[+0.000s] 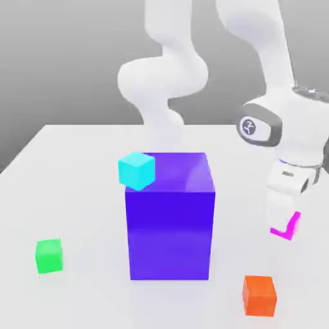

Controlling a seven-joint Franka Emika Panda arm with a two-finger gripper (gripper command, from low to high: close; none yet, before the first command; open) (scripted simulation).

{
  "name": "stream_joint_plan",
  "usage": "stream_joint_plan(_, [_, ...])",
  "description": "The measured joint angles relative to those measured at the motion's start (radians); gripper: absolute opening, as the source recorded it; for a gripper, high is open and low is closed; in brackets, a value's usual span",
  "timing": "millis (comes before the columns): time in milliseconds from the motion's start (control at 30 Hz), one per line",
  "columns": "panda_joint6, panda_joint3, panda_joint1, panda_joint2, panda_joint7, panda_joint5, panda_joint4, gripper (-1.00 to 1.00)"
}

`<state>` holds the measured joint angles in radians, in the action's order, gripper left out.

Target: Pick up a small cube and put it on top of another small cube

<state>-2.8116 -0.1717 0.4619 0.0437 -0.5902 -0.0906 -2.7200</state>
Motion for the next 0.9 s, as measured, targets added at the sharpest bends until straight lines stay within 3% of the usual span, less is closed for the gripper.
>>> stream_joint_plan(300, [0.11,0.103,-0.168,-0.177,0.224,-0.076,0.032,-1.0])
stream_joint_plan(900, [0.22,0.477,-0.421,-0.348,0.738,-0.142,0.068,-1.0])
